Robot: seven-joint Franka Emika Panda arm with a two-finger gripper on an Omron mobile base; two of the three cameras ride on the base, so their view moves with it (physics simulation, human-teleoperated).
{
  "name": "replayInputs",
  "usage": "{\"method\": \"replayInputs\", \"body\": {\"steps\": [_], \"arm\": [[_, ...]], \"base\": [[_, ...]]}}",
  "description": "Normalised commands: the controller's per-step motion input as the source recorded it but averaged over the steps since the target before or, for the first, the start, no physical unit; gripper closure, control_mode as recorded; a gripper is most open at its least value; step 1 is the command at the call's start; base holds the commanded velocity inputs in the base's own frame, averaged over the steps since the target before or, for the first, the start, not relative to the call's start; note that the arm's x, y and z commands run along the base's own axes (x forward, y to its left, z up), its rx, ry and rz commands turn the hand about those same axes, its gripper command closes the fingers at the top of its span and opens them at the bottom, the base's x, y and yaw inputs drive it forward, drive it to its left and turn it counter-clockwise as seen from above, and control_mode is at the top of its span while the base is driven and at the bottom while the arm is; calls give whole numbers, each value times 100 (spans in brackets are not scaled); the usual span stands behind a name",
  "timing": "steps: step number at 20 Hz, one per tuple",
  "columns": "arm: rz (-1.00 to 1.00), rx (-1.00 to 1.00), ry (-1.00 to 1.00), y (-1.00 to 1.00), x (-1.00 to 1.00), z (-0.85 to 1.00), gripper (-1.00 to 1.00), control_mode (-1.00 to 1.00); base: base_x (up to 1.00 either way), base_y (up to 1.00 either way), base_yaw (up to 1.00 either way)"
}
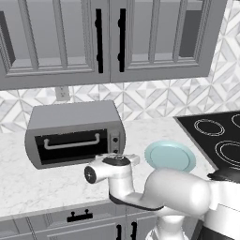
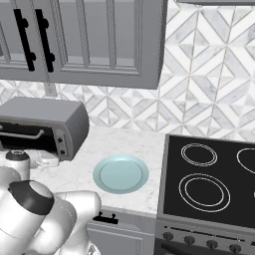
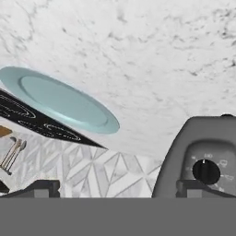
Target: Pick up the kebab skewer and baguette bread, and place them inside the toaster oven. Close the toaster oven door and start by setting the timer.
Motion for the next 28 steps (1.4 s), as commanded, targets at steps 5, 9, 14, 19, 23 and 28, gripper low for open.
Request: {"method": "replayInputs", "body": {"steps": [5,9,14,19,23,28], "arm": [[0,-17,-3,3,8,-7,-100,-100],[2,-8,-1,0,3,0,-100,-100],[12,-2,0,0,0,0,-100,-100],[20,0,0,-7,0,0,-100,-100],[22,2,0,-28,0,0,-100,-100],[14,6,0,-8,22,0,-100,-100]], "base": [[0,0,0],[0,0,0],[0,0,0],[0,0,0],[0,0,0],[0,0,0]]}}
